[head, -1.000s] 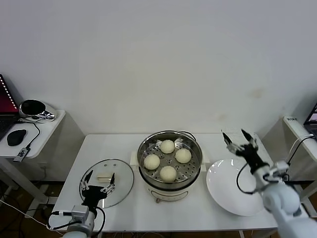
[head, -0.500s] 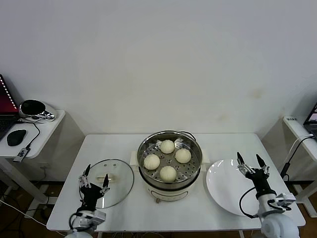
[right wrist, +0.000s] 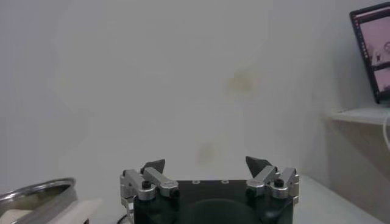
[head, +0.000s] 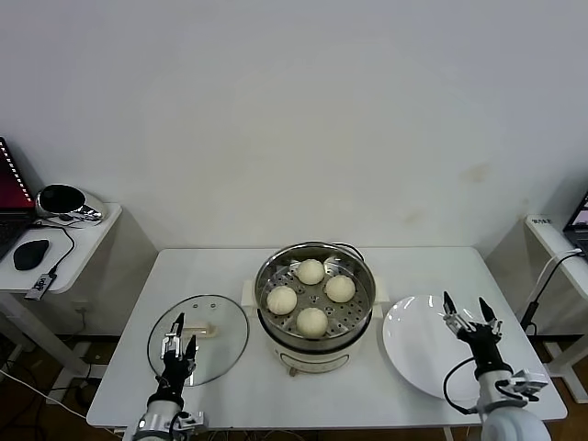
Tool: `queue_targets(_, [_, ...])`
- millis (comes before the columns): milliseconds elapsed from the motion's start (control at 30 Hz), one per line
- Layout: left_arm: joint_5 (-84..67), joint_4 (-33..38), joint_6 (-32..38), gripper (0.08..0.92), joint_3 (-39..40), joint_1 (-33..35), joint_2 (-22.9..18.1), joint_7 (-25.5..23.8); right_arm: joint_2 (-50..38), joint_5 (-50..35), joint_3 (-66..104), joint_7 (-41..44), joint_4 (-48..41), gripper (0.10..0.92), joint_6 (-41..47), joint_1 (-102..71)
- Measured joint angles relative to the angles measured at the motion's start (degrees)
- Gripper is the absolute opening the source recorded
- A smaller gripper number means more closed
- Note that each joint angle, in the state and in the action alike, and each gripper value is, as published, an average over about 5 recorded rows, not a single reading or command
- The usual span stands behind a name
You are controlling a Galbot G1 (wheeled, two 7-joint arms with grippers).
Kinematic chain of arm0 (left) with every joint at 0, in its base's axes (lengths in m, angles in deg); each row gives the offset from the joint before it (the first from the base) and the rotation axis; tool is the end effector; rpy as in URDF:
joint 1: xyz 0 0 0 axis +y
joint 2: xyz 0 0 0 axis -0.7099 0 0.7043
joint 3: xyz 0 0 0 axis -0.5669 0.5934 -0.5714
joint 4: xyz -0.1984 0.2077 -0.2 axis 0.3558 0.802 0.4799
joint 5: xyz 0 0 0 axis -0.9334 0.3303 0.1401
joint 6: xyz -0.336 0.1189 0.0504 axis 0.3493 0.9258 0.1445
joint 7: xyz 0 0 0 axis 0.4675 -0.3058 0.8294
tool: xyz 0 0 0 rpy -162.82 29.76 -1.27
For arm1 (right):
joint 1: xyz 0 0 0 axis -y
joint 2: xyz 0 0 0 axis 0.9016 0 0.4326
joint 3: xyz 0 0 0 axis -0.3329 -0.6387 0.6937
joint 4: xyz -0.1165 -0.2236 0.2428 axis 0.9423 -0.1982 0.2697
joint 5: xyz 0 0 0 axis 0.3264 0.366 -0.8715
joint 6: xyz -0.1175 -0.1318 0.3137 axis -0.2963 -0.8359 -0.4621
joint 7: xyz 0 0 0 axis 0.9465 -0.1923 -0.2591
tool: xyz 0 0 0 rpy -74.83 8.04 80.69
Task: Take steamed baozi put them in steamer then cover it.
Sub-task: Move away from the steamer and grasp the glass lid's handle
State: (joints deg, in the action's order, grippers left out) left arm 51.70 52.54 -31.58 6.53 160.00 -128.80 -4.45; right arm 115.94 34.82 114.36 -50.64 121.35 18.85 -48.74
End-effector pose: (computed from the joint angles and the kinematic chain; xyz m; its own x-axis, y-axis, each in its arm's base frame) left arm 0.2075 0.0601 -0.3892 -0.9941 -0.0426 0.0998 0.0974 0.0564 0.9936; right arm 0.2310 -0.1644 -0.3416 -0.9982 0.0548 -0.0251 0.0465 0.9651 0.2578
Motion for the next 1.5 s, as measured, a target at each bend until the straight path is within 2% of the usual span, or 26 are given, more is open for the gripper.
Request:
queue_targets(633, [5.0, -11.3, -2.4, 0.823, 0.8, -8.1, 1.1, 0.2, 1.3, 0.7, 0.9, -0.1, -1.2, 0.823, 0.0, 0.2])
queue_targets(1500, [3.9, -17.2, -4.4, 0.823, 2.9, -15.6, 0.9, -0.6, 1.9, 1.8, 1.1, -0.2, -1.7, 0.823, -0.2, -0.5])
